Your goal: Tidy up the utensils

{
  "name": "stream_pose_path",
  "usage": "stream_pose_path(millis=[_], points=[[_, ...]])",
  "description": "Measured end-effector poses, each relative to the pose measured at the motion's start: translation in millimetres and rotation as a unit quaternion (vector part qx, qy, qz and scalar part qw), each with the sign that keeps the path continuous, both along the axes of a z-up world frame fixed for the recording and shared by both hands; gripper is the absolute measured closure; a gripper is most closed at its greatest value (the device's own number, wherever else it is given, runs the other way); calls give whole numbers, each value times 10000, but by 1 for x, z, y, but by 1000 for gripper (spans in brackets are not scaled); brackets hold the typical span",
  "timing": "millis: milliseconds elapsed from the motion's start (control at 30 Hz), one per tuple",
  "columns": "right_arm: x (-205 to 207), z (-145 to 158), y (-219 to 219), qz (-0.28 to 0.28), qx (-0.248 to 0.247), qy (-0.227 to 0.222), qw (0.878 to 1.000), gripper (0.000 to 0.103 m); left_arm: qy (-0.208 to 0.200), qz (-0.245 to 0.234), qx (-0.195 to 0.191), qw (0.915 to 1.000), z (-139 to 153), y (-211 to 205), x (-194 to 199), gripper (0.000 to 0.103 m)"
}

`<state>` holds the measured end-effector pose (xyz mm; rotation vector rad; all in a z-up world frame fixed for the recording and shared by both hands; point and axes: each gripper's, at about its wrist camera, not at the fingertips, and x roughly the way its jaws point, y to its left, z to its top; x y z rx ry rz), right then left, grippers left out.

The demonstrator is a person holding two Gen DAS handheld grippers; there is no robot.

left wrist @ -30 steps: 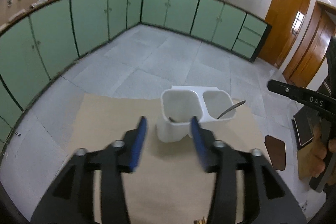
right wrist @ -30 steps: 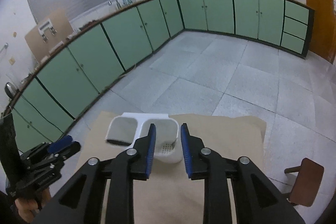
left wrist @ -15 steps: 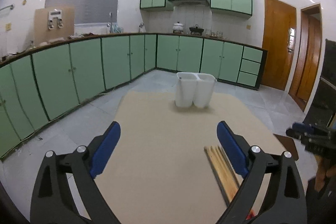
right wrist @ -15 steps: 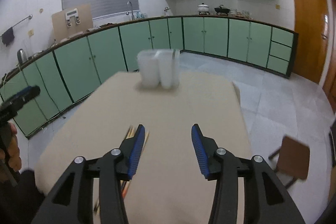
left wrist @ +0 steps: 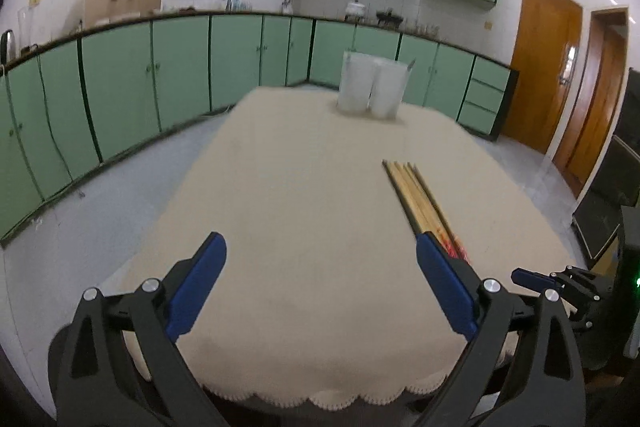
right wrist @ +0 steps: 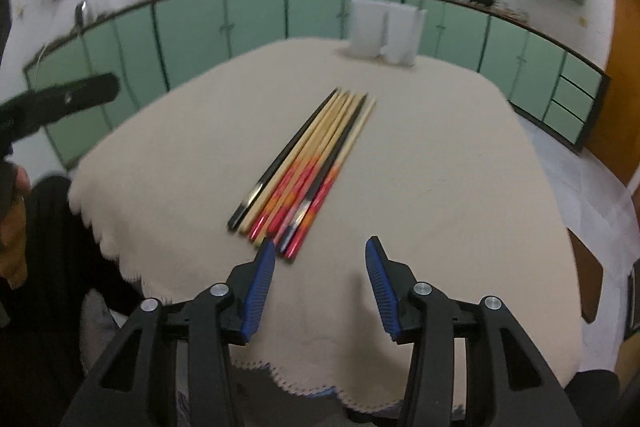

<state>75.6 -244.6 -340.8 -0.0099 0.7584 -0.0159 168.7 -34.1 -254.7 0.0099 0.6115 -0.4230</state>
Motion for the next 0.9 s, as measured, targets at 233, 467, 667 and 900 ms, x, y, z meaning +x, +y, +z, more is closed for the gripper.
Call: stream_pose_path(millis=[233, 467, 667, 900], points=[[5, -10, -25, -463, 199, 126, 9987, 57, -42, -141, 58, 9999, -11, -7, -5, 10], [-5, -1, -61, -973, 423, -100, 9943, 57, 301, -798, 468, 9953, -50, -47, -14, 10], [-3, -1, -66, -942, 497, -151, 9942, 56, 531, -960, 997, 9890, -74, -77, -8, 13], [-2, -4, -78, -1069, 630, -122, 9922, 56, 630, -954, 1121, 9871, -81, -84, -4, 18]])
